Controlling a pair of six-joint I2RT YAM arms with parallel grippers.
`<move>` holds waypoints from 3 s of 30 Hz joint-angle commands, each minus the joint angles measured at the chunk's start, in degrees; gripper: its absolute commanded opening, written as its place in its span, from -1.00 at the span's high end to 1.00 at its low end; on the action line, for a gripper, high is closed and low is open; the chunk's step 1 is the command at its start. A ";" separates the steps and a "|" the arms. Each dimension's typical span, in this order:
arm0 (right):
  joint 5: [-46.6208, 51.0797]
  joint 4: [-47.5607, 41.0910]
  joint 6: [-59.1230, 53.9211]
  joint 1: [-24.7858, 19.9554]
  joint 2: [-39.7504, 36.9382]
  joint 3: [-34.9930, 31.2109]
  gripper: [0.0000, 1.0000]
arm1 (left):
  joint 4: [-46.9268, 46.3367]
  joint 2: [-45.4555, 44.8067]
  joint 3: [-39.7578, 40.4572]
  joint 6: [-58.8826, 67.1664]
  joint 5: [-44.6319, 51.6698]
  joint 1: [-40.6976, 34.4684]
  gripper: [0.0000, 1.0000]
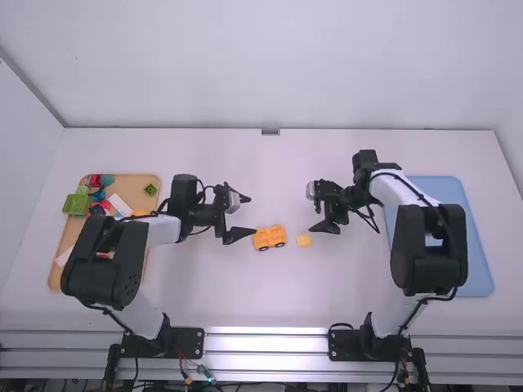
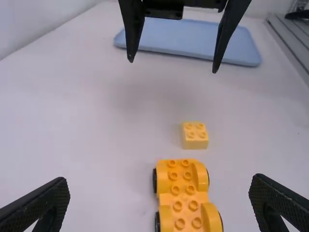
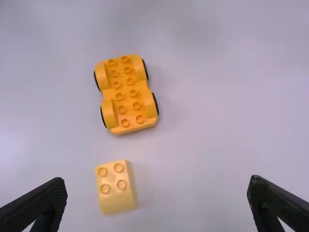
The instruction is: Assemble lego blocks to make yellow taxi
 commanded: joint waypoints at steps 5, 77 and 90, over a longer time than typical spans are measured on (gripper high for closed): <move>-2.03 10.84 -0.92 0.59 0.76 -9.64 -0.98 | 1.44 1.99 -1.36 -1.97 -2.54 -2.16 -0.98; -6.38 21.77 -3.78 -1.20 10.93 -16.04 0.57 | 1.57 1.99 -1.42 -4.48 -2.80 -2.14 -0.98; -8.04 -0.79 -8.28 -1.05 10.49 -4.57 0.71 | 5.70 9.55 -1.64 0.04 -14.86 -9.51 -0.98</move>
